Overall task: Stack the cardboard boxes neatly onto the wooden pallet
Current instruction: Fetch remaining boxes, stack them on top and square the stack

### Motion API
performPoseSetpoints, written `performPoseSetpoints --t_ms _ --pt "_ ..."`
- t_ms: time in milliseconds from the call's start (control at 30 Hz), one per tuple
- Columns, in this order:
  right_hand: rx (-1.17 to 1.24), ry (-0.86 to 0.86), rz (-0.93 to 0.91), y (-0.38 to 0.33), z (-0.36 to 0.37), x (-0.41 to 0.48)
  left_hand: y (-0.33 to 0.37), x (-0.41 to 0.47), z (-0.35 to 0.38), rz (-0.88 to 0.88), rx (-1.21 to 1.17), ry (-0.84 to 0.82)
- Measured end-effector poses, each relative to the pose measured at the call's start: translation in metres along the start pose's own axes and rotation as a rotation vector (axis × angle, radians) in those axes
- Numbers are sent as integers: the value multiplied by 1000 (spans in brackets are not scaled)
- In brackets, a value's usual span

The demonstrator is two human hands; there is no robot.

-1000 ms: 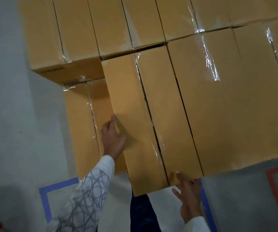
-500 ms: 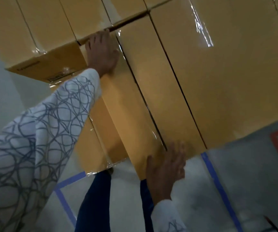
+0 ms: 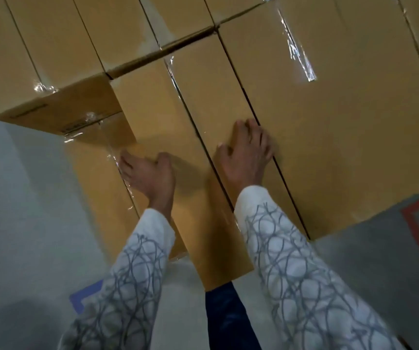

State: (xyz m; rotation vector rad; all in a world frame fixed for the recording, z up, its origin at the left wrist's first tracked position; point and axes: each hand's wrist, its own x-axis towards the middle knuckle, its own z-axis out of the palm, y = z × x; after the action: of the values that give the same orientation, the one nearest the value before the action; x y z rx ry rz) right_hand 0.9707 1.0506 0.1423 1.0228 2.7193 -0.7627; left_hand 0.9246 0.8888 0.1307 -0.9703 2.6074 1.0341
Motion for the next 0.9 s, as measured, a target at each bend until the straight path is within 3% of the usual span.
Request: performPoseSetpoints --t_ms 67,133,400,600,900 --pt "-25 -15 -19 -7 -1 23 -19 -2 2 -70 -114 -97" --pt "-6 21 3 -13 1 35 -30 -6 3 2 -173 -139" --pt "97 77 77 -17 6 40 -32 -7 -8 30 -180 -87" --pt "406 97 359 -25 -9 61 -34 -5 -7 -24 -180 -89" --pt "327 88 336 -36 -18 69 -26 -3 -7 -8 -132 -69"
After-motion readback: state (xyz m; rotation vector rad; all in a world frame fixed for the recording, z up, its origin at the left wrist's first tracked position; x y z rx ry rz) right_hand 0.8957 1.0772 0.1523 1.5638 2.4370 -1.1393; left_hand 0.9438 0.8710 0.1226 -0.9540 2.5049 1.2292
